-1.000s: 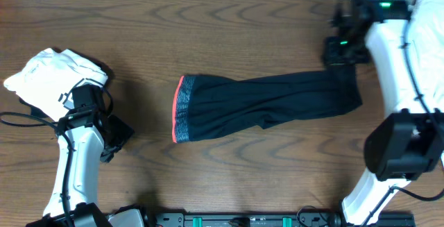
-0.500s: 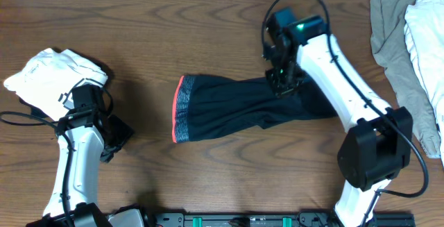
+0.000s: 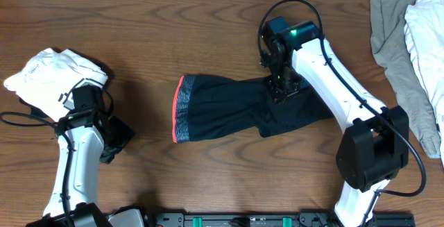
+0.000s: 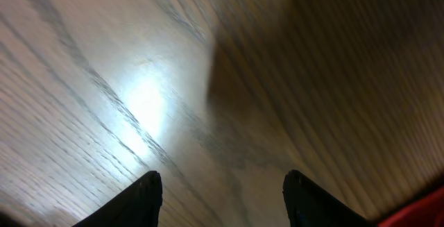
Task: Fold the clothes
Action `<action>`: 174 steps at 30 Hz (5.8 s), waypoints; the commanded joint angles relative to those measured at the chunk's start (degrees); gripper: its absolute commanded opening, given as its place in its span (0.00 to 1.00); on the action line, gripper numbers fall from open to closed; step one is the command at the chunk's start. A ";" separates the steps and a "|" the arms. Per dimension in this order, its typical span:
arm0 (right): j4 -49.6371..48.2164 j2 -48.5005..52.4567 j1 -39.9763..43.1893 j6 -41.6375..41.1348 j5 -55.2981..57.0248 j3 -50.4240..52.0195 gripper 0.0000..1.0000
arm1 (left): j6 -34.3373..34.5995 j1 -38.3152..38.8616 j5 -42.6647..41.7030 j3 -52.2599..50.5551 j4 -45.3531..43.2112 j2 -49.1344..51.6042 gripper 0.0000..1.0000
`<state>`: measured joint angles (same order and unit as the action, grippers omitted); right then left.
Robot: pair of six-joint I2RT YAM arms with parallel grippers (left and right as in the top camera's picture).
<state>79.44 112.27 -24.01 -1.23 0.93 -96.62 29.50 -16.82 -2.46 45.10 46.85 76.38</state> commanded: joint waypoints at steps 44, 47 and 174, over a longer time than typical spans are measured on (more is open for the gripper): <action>-20.72 -0.59 -8.00 -3.02 -0.68 18.05 0.54 | -2.73 -0.09 -4.42 1.38 0.39 -0.52 0.59; -21.49 -0.59 -8.00 -3.04 -0.68 18.93 0.51 | -2.73 -0.09 -4.42 1.38 0.42 -0.52 0.59; -21.62 -10.47 -2.62 -10.71 -0.94 17.25 0.63 | 6.08 17.64 -41.92 -3.17 -10.49 12.13 0.84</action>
<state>57.80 101.25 -26.92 -12.75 -0.43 -78.81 31.55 -0.91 -43.16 44.25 38.85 89.32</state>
